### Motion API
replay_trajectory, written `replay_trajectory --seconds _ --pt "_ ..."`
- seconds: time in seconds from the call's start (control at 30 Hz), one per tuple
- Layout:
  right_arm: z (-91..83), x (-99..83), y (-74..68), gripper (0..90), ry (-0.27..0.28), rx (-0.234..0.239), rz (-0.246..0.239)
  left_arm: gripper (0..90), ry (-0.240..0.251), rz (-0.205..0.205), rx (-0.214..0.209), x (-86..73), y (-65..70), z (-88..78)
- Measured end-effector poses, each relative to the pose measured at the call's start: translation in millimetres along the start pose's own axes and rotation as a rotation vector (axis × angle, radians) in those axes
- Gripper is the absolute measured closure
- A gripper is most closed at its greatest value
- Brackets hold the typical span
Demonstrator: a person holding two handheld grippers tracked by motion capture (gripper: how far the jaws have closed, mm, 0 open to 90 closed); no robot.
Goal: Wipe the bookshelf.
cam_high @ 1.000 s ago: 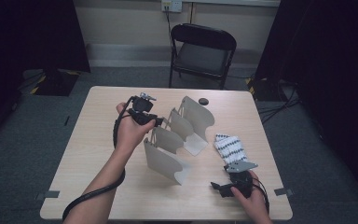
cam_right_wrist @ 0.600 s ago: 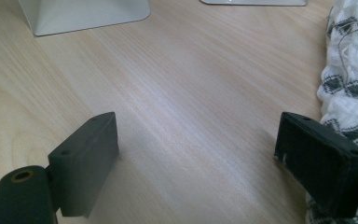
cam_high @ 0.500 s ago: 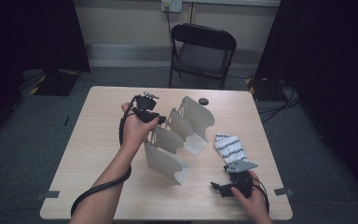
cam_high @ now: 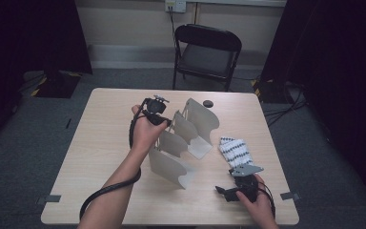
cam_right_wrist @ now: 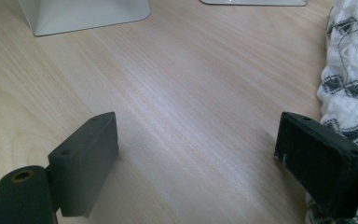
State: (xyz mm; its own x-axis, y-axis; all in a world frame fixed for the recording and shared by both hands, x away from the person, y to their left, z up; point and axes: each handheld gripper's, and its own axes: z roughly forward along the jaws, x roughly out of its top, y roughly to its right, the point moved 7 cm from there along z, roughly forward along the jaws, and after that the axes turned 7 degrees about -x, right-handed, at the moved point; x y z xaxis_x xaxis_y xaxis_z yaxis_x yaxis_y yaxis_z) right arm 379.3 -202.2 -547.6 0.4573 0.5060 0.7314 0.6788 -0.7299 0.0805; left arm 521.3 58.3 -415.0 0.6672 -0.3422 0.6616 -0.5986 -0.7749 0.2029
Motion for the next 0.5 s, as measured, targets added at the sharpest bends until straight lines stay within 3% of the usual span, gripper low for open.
replay_trajectory --seconds 0.13,0.3,0.5 --pt "0.0 0.0 0.0 12.7 0.0 0.0 0.0 85.0 -0.018 0.003 0.018 0.9 -0.8 -0.9" --pt "0.0 0.0 0.0 12.7 0.0 0.0 0.0 85.3 -0.018 -0.016 0.001 2.6 -0.2 -2.4" --pt "0.0 0.0 0.0 12.7 0.0 0.0 0.0 85.5 -0.017 -0.01 -0.018 6.5 0.3 -5.3"
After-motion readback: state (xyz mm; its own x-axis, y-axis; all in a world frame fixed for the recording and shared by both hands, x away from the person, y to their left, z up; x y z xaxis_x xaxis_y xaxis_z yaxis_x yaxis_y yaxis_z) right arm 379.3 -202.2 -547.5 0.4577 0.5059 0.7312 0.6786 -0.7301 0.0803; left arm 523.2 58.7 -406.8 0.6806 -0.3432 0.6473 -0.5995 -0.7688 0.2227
